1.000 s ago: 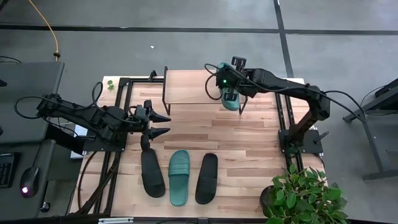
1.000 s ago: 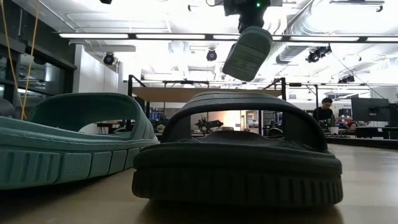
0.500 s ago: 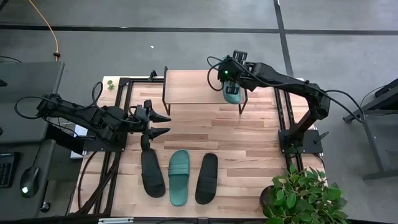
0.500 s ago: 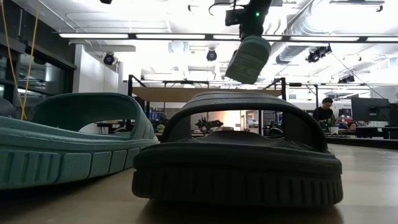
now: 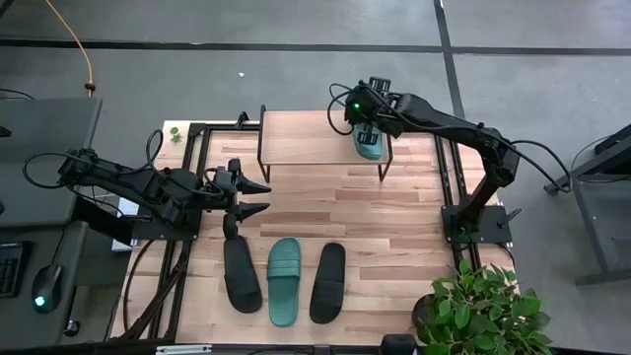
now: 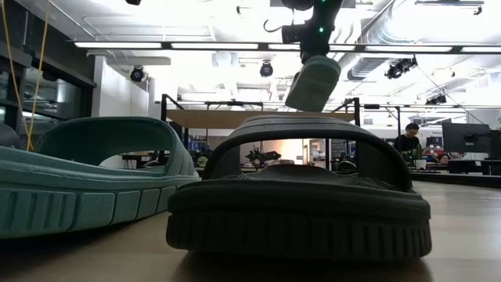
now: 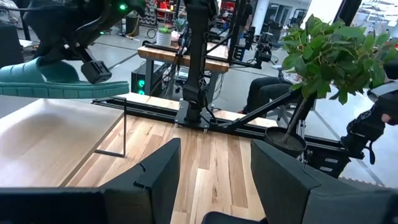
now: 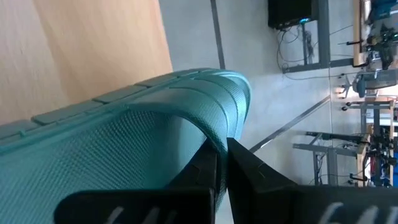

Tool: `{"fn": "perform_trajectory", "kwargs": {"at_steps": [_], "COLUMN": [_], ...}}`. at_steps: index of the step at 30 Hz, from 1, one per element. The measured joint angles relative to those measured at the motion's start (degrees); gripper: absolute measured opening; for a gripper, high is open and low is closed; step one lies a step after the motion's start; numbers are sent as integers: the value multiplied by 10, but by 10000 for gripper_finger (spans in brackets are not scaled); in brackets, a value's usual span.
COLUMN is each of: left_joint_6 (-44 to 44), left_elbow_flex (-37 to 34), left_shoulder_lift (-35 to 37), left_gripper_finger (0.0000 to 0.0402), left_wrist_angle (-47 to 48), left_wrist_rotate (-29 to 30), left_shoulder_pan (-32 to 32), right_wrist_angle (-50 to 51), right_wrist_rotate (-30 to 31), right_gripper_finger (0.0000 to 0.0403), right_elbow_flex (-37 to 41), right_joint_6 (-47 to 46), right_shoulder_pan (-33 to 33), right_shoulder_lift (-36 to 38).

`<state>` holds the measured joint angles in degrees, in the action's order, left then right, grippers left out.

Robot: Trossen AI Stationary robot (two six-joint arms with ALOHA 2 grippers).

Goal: Pick and place slides into the shelf
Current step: Put the right green slide on the shelf

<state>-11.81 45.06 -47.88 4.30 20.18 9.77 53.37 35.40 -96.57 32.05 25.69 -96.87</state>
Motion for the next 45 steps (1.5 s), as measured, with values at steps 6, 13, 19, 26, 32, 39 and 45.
{"fn": "perform_trajectory", "kwargs": {"at_steps": [6,13,19,26,32,39,45], "left_joint_6": [0,0,0,0,0,0,0], "left_elbow_flex": [0,0,0,0,0,0,0], "left_shoulder_lift": [0,0,0,0,0,0,0], "left_gripper_finger": [177,177,177,177,177,177,177], "left_wrist_angle": [2,1,1,1,1,1,1], "left_wrist_rotate": [0,0,0,0,0,0,0], "left_shoulder_pan": [0,0,0,0,0,0,0], "right_wrist_angle": [5,15,26,72,81,90,101], "right_wrist_rotate": [7,18,18,7,9,-4,-15], "right_gripper_finger": [0,0,0,4,15,30,69], "right_elbow_flex": [0,0,0,0,0,0,0], "right_joint_6": [2,4,3,-5,-12,-10,-25], "right_shoulder_pan": [3,6,6,11,12,12,12], "right_shoulder_lift": [-22,-42,-42,-44,-44,-44,-44]}}
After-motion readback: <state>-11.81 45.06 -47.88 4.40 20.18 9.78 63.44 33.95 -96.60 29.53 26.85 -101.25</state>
